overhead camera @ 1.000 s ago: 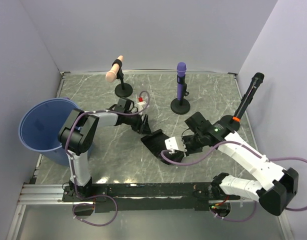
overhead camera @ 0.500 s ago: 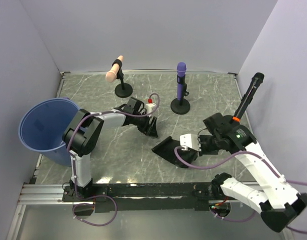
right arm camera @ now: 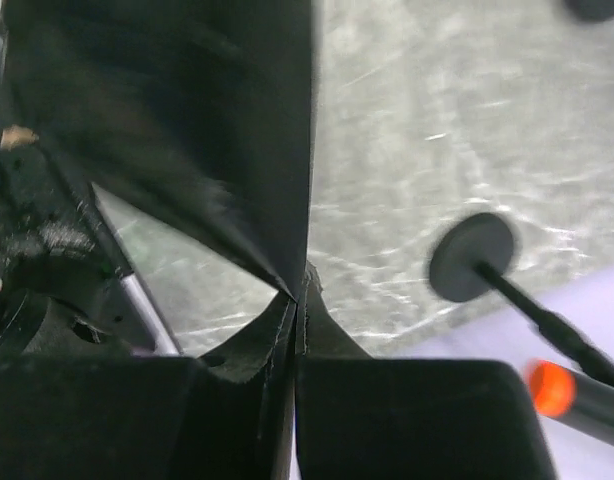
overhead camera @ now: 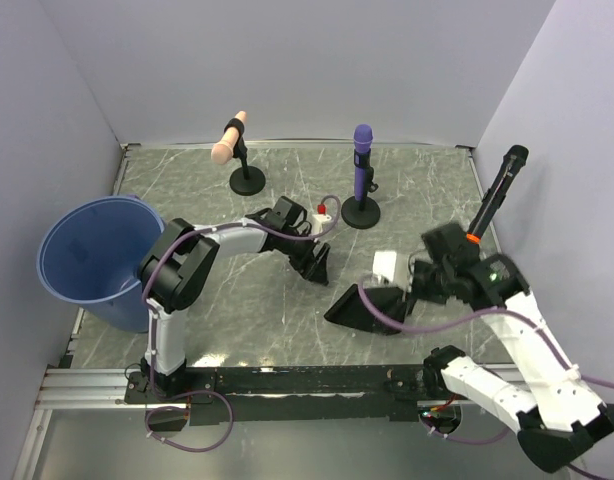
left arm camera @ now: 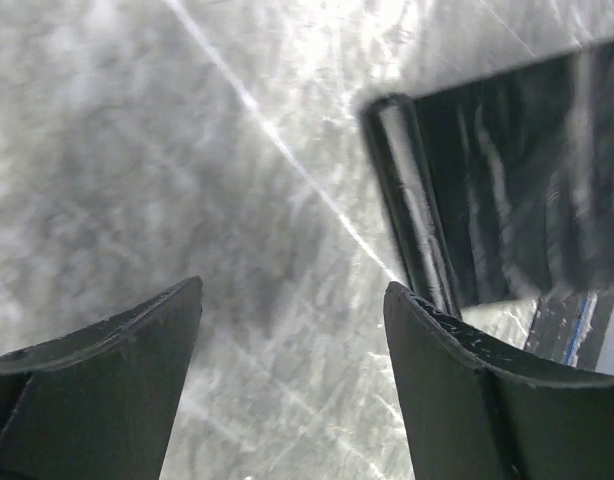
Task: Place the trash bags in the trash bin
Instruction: Unfold the trash bag at the center of the board.
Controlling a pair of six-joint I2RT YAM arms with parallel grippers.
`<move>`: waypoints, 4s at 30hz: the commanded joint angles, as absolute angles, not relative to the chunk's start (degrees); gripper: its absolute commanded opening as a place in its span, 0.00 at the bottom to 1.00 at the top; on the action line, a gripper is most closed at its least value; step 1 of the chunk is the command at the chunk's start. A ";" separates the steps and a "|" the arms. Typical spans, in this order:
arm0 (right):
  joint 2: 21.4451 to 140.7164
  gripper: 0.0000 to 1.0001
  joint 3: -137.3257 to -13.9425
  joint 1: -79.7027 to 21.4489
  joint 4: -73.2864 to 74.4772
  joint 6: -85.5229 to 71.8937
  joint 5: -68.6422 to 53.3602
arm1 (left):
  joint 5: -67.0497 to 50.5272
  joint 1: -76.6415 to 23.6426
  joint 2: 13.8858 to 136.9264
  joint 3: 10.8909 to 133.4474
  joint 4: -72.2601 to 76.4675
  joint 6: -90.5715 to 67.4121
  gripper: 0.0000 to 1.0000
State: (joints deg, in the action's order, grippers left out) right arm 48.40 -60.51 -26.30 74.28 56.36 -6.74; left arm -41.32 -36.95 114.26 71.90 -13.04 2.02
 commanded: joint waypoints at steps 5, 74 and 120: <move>56.59 0.00 -83.48 -25.05 71.11 49.31 -9.23 | -42.89 -39.72 117.50 71.97 -18.37 2.81 0.77; 47.45 0.20 -53.53 -21.36 66.28 49.14 -11.76 | -35.32 -35.51 101.09 64.17 -15.30 -4.93 0.01; 99.31 0.66 -72.67 -31.55 29.51 28.64 -43.86 | -32.26 -22.77 72.25 74.80 -39.64 1.41 0.01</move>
